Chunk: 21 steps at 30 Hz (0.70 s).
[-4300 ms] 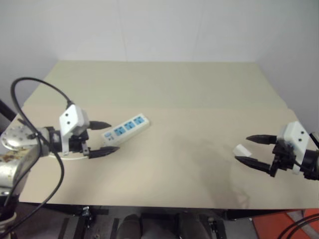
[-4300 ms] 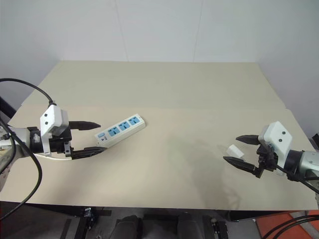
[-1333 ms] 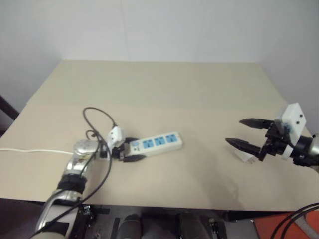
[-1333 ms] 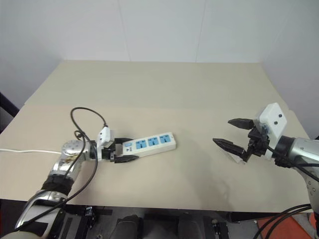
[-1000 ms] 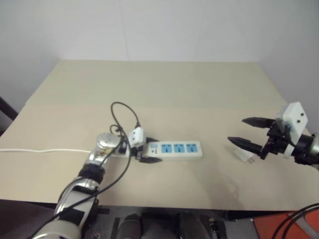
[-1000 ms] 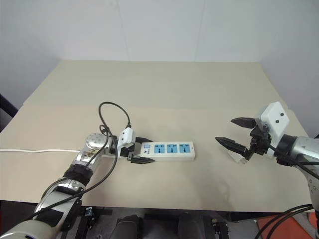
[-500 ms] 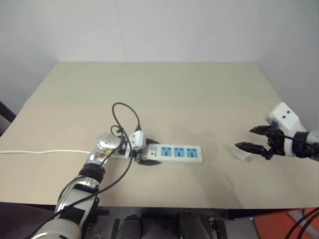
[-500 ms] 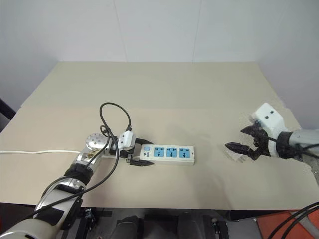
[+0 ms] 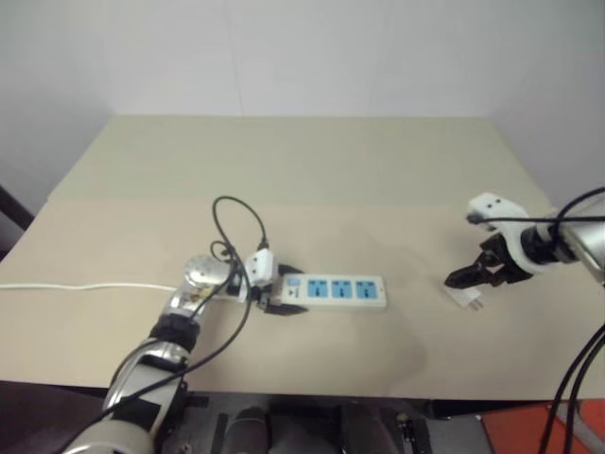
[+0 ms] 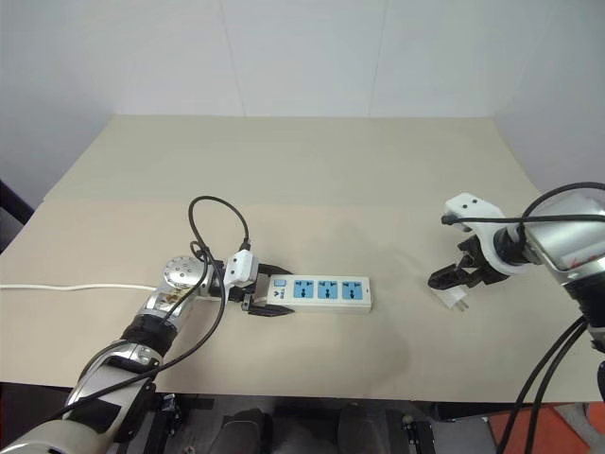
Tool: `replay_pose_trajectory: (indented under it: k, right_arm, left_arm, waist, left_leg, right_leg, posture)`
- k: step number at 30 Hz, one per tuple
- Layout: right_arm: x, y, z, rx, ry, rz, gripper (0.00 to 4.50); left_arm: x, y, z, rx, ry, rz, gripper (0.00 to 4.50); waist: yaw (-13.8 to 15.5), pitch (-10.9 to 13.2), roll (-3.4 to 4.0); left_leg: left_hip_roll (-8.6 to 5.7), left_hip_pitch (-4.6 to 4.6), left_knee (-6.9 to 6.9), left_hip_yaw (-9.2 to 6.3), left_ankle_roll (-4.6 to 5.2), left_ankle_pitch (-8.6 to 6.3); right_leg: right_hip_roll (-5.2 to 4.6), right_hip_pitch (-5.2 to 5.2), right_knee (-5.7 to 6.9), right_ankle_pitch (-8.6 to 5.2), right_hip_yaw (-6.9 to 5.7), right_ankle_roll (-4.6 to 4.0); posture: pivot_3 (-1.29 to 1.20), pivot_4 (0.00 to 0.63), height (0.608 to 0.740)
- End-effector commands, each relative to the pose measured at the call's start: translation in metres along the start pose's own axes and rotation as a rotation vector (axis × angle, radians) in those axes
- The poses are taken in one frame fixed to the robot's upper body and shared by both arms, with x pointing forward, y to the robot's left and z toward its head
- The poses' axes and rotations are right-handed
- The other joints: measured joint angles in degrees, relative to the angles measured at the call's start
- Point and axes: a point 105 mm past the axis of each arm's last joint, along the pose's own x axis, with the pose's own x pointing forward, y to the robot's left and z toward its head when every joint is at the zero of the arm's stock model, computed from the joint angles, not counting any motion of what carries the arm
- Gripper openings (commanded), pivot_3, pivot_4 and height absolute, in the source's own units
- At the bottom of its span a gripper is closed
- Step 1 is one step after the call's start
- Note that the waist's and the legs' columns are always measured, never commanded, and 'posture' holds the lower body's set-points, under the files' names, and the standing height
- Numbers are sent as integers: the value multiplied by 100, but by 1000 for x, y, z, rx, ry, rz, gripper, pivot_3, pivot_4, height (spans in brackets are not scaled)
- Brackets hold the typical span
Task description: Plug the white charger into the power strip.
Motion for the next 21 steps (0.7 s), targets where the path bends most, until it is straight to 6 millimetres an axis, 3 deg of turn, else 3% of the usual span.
replay_pose_trajectory:
  k: [1,13,16,21]
  right_arm:
    - [0,-8,6,-28,0,-36,4500]
    - [30,-14,5,-50,37,-43,4500]
    - [36,-16,2,-59,48,-45,3891]
    - [38,-11,5,-65,46,-26,2167]
  left_arm:
    - [8,-11,-11,-35,29,-28,3339]
    - [6,-12,-10,-30,35,-22,3339]
    - [5,-11,-10,-30,39,-19,3339]
    - [2,-11,-11,-31,47,-12,3339]
  waist:
    - [2,-3,5]
    - [3,-7,11]
    - [5,-7,12]
    - [-7,-8,12]
  left_leg:
    - [0,0,0,0,0,0]
    - [-1,1,5,0,0,0]
    - [-1,-1,5,-1,0,0]
    - [-1,1,5,-1,0,0]
  right_leg:
    - [0,0,1,0,0,0]
    - [0,1,7,1,-1,2]
    - [0,0,7,1,-1,1]
    - [1,1,6,1,-1,1]
  posture:
    - [0,150,740]
    - [0,150,740]
    - [0,150,740]
    - [0,150,740]
